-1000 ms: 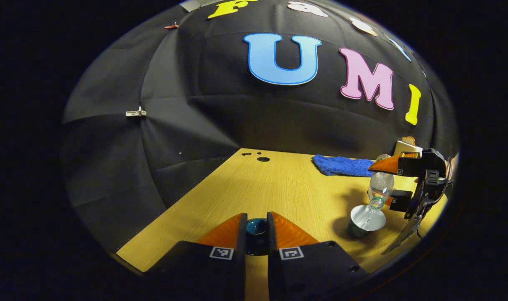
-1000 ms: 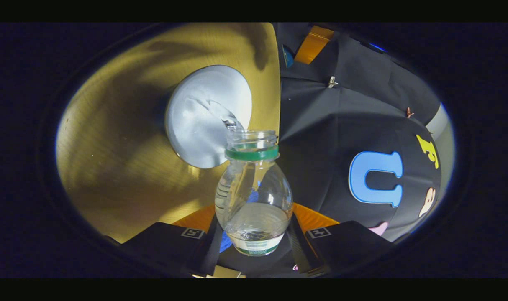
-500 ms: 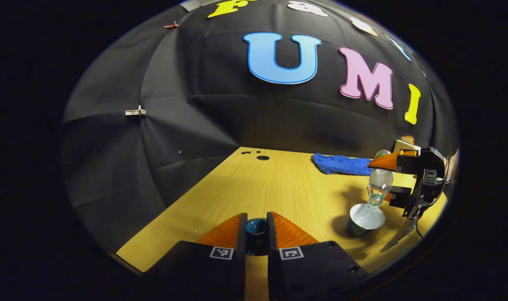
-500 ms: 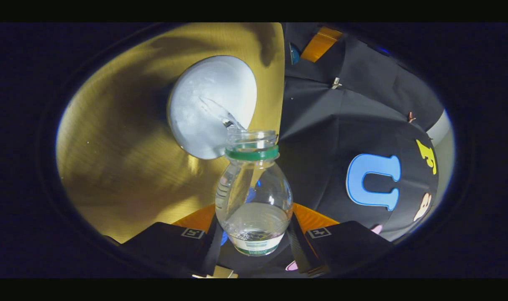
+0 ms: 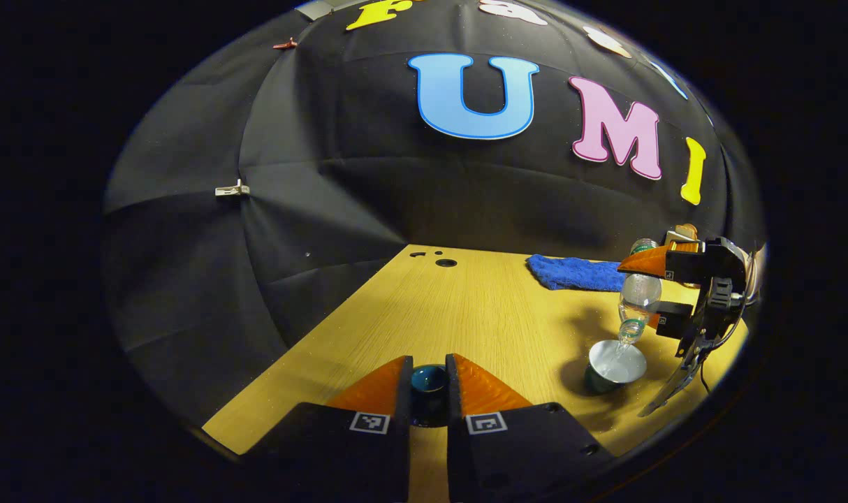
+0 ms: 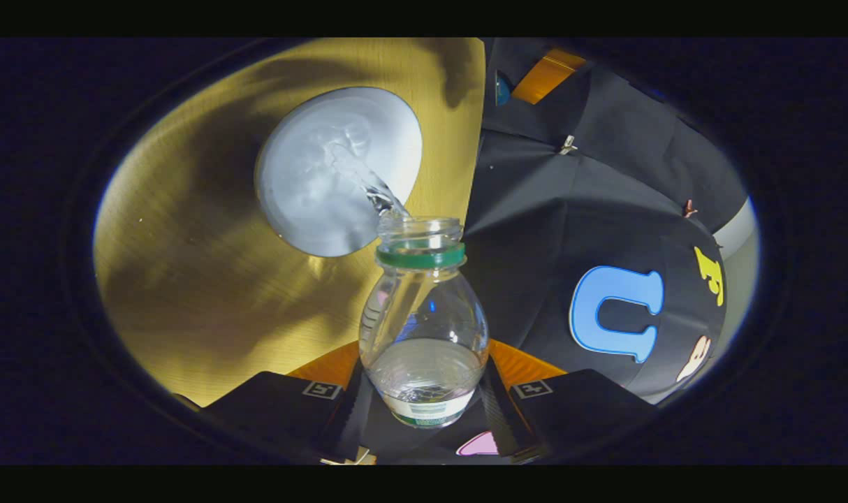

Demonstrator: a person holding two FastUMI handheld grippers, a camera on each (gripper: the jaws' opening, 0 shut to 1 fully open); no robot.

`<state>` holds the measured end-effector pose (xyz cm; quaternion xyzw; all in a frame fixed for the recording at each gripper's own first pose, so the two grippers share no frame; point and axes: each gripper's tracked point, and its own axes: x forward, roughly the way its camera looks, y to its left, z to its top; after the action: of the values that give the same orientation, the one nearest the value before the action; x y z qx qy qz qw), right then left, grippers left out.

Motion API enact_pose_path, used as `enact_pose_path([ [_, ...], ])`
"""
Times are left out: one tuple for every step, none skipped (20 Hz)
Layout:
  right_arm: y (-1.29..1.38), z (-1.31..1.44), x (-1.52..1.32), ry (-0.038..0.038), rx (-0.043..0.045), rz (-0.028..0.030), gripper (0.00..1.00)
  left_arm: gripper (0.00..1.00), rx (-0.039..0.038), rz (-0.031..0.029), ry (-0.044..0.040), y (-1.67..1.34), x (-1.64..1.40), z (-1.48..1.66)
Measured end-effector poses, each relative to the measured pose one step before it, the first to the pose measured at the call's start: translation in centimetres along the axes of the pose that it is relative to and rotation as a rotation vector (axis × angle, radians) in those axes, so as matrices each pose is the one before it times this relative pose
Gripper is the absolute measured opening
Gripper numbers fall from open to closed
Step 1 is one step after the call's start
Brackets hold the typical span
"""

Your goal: Open the teacup lid with one hand, grasp the water bottle and pour water into the teacup with the other hand; after pouring, place the water bottle on the coaster and then close the teacup lid.

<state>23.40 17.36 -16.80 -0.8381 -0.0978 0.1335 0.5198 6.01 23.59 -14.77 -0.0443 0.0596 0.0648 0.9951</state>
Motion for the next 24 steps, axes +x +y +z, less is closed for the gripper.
enact_pose_path([
  [0.25, 0.16, -0.063, -0.00528, -0.00637, 0.00032, 0.73, 0.25, -0.00575, -0.00099, -0.00251, -0.002, -0.158, 0.144],
  [0.134, 0.044, -0.017, -0.0028, -0.00846, 0.00279, 0.73, 0.25, -0.00265, -0.00224, -0.00121, -0.067, -0.049, 0.1],
  [-0.064, 0.077, -0.076, -0.00289, -0.0095, 0.00444, 0.74, 0.25, 0.00467, 0.00138, -0.00155, -0.015, -0.102, 0.158],
  [0.068, -0.07, -0.039, 0.00253, -0.00864, 0.00632, 0.74, 0.25, 0.00741, 0.00117, -0.00542, -0.033, 0.031, 0.212],
  [0.076, -0.057, -0.023, 0.00083, -0.00544, 0.01242, 0.74, 0.25, 0.00522, -0.00076, -0.00596, -0.043, -0.07, 0.285],
  [-0.083, -0.107, -0.156, -0.00011, -0.01047, 0.00508, 0.76, 0.25, -0.00108, -0.00323, -0.00543, -0.116, 0.022, 0.304],
  [-0.182, 0.132, 0.074, -0.00385, -0.01218, 0.0031, 0.74, 0.22, -0.00395, -0.00398, -0.00566, -0.069, -0.102, 0.263],
  [0.004, 0.088, -0.224, -0.00605, -0.00941, 0.00197, 0.74, 0.25, -0.00139, -0.00179, -0.00478, -0.093, -0.01, 0.297],
  [0.264, 0.096, -0.037, -0.00472, -0.00567, 0.00587, 0.73, 0.25, 0.00154, 0.00202, -0.00506, 0.102, -0.004, 0.091],
  [0.063, 0.165, -0.003, -0.0047, -0.00658, 0.00468, 0.73, 0.22, 0.00156, -0.00059, -0.00346, 0.051, 0.009, 0.185],
  [0.028, 0.141, -0.049, -0.00629, -0.00864, 0.00112, 0.73, 0.25, 0.00149, 0.00126, -0.00001, 0.085, -0.054, 0.09],
  [0.062, -0.117, -0.077, -0.00305, -0.01046, 0.00179, 0.77, 0.25, 0.00112, 0.00273, -0.00076, 0.143, -0.022, 0.153],
  [-0.006, 0.119, -0.095, -0.00231, -0.00596, 0.00572, 0.74, 0.25, 0.00007, -0.00017, -0.00209, 0.046, -0.17, 0.113],
  [-0.034, -0.023, 0.085, 0.00081, -0.00414, 0.00275, 0.74, 0.25, 0.00026, -0.00026, -0.00028, 0.064, -0.1, 0.14],
  [-0.018, -0.017, -0.03, -0.00158, -0.00563, 0.00339, 0.73, 0.25, 0.00183, -0.00003, -0.00137, 0.14, -0.063, 0.055],
  [0.094, -0.02, 0.006, 0.00236, -0.00627, 0.00362, 0.74, 0.25, 0.00477, 0.01099, -0.00175, 0.262, -0.094, 0.181],
  [0.075, -0.046, 0.034, 0.00304, -0.00622, 0.00513, 0.74, 0.25, 0.00427, 0.00812, -0.00207, 0.262, -0.048, 0.12],
  [0.075, -0.026, -0.052, 0.00405, -0.00665, 0.00578, 0.74, 0.22, 0.00189, -0.0037, -0.00073, -0.114, -0.107, 0.133],
  [-0.075, -0.104, 0.041, 0.00425, -0.00746, 0.00616, 0.73, 0.25, 0.00322, 0.00064, 0.00005, 0.015, -0.075, -0.04],
  [-0.059, -0.041, 0.028, 0.00272, -0.00743, 0.00616, 0.74, 0.25, 0.0032, -0.00304, -0.00204, -0.03, -0.138, 0.201],
  [-0.053, -0.115, -0.035, 0.00303, -0.00726, 0.00184, 0.73, 0.25, 0.00388, 0.00072, -0.00396, 0.044, -0.066, 0.149],
  [-0.006, -0.075, 0.038, 0.00297, -0.00329, 0.00224, 0.74, 0.25, 0.00169, -0.00136, -0.00328, -0.063, 0.024, 0.146],
  [0.057, -0.043, 0.014, -0.00034, -0.0016, 0.00236, 0.73, 0.26, 0.00126, 0.00128, -0.00222, -0.097, 0.026, 0.12],
  [-0.051, 0.018, -0.038, 0.00198, -0.00287, 0.00085, 0.74, 0.25, 0.00177, 0.0043, -0.00295, 0.077, -0.006, 0.077],
])
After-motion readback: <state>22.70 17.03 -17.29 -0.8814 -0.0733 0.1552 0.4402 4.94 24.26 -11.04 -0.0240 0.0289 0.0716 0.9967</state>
